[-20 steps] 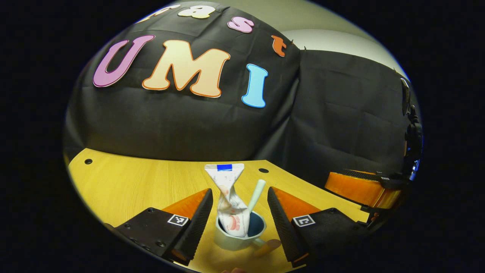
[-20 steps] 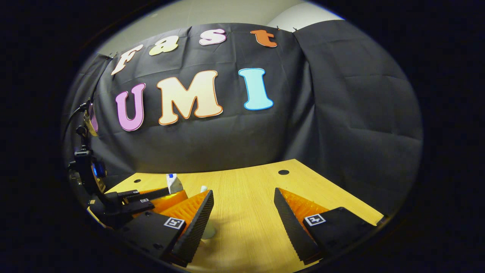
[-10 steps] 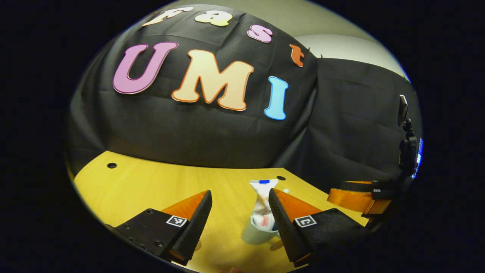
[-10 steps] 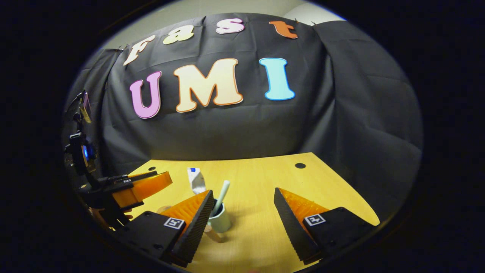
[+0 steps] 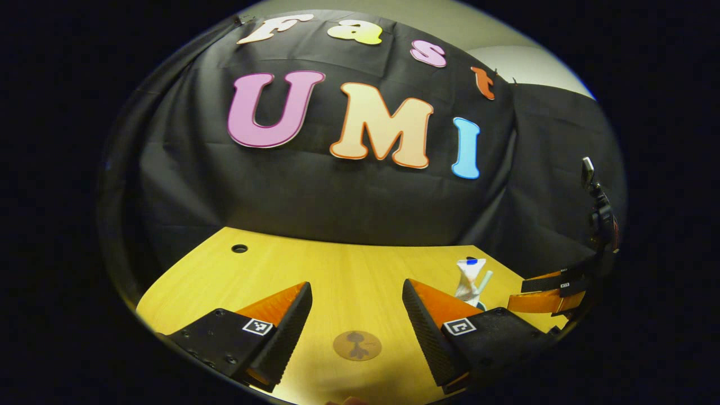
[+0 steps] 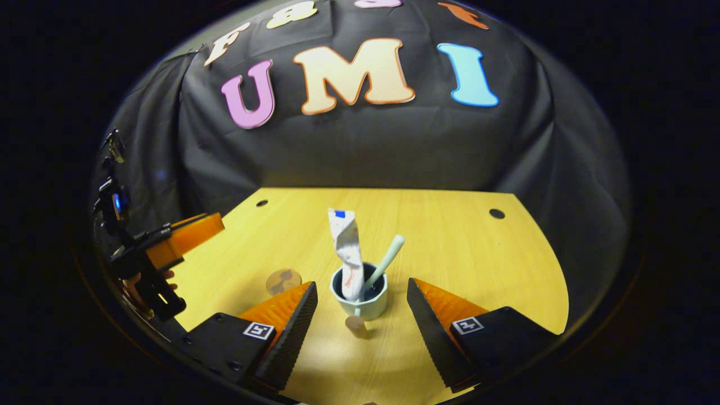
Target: Put the toothbrush and toothpaste on the desktop into the cup, then pick up the cup and place it on the coaster on the desktop.
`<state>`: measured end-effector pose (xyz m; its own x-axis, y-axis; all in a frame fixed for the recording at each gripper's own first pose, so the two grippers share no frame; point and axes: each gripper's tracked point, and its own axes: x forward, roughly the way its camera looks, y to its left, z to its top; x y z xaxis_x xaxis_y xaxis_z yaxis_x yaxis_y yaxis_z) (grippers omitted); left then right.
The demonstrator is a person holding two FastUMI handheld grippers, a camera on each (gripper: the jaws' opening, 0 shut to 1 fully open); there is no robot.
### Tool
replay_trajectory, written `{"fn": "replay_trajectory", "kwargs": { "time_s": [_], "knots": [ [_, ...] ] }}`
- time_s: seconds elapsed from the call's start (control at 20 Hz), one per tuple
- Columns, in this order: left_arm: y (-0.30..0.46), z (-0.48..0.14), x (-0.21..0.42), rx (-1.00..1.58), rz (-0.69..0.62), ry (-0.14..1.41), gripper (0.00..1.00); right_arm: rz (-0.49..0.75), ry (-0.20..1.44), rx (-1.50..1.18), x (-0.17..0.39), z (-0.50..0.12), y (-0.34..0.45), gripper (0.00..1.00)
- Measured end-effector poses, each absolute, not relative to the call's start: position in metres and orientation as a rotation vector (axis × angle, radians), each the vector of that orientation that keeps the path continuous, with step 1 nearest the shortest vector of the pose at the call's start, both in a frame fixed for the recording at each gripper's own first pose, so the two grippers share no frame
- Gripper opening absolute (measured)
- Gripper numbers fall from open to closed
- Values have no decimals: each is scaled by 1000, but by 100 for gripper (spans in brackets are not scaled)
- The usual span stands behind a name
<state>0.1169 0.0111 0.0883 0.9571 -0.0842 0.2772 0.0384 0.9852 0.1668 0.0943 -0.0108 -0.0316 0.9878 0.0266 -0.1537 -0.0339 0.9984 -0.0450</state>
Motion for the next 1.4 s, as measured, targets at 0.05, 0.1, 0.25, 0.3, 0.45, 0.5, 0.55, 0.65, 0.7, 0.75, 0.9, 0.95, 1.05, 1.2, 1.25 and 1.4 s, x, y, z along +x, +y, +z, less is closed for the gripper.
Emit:
{"fn": "replay_trajectory", "kwargs": {
  "time_s": [0.05, 0.1, 0.25, 0.3, 0.45, 0.5, 0.55, 0.65, 0.7, 0.75, 0.9, 0.95, 1.05, 1.2, 1.25, 1.4],
  "knots": [
    [21, 87, 112, 152, -43, -285, 94, 38, 194, -52, 98, -39, -9, 98],
    [31, 85, 108, 146, -23, -278, 93, 43, 234, -52, 100, -45, -8, 99],
    [52, 63, 72, 146, 33, -261, 94, 36, 346, -45, 111, -63, -9, 99],
    [61, 60, 70, 147, 48, -256, 94, 26, 388, -47, 114, -71, -12, 99],
    [83, 49, 67, 122, 72, -222, 94, -7, 521, -58, 120, -93, -20, 99],
    [85, 45, 66, 106, 68, -209, 94, -11, 552, -57, 122, -97, -21, 99],
    [89, 43, 66, 92, 67, -200, 94, -16, 582, -60, 124, -99, -22, 94],
    [95, 40, 68, 81, 69, -195, 94, -25, 630, -84, 130, -104, -25, 99],
    [98, 40, 68, 82, 75, -196, 94, -30, 657, -96, 132, -106, -26, 98],
    [101, 39, 69, 84, 81, -193, 94, -33, 684, -106, 136, -110, -27, 94],
    [108, 34, 71, 89, 87, -174, 94, -41, 747, -138, 142, -117, -28, 99],
    [111, 31, 73, 87, 89, -167, 94, -43, 759, -141, 145, -119, -28, 99],
    [111, 26, 76, 75, 82, -147, 94, -49, 784, -152, 151, -121, -28, 94],
    [109, 19, 80, 67, 74, -125, 94, -36, 826, -155, 153, -128, -23, 82],
    [109, 17, 82, 68, 73, -118, 94, -34, 839, -158, 155, -131, -23, 77],
    [104, 12, 86, 72, 60, -99, 94, -34, 862, -192, 154, -133, -25, 65]
  ]
}}
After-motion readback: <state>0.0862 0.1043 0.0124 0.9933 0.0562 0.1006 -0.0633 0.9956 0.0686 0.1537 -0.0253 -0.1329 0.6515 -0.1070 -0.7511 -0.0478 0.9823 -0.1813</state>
